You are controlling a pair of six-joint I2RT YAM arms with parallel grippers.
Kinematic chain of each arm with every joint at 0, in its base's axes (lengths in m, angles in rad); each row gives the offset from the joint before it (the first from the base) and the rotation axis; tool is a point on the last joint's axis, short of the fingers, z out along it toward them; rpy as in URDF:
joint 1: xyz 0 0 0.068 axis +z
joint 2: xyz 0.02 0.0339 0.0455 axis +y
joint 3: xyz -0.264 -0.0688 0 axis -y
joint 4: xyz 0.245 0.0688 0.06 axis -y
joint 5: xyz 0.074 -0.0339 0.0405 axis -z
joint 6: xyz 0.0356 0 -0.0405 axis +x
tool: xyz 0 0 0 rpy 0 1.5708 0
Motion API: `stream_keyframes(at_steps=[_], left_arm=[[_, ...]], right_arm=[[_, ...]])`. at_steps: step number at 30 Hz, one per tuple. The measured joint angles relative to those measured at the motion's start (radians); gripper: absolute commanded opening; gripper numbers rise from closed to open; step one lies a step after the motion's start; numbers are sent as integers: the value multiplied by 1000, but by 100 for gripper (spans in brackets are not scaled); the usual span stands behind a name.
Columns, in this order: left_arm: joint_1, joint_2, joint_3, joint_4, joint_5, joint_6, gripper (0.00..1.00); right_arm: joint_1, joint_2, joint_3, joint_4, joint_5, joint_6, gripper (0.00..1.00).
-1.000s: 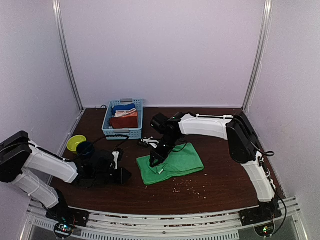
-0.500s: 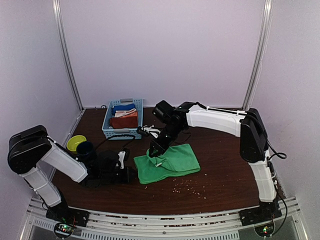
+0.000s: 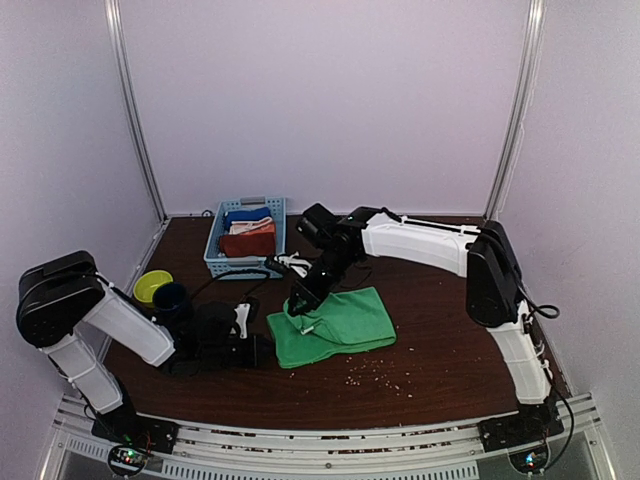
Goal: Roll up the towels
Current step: Fold the towel at the center of the board.
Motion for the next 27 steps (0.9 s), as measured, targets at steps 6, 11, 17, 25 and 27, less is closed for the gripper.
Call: stream_keyframes(at_steps=[6,11,17,25,27], left_arm=[[0,-9,-11,2,-1,-1,2],[0,-20,-18,-4,-2,-1,2],[0,-71,-44,-44,-19,-1,3],[0,-284,-48,-233,-108,32,14],[0,-325,-42,-271,-132,53,20]], right_arm=[[6,88,20,3,-11,13,0],[8,126,20,7,-27,20,22],[12,126,36,13,-121,26,44],[3,71,23,-13,-187,-21,54],[-3,17,-5,-16,-189,-31,53]])
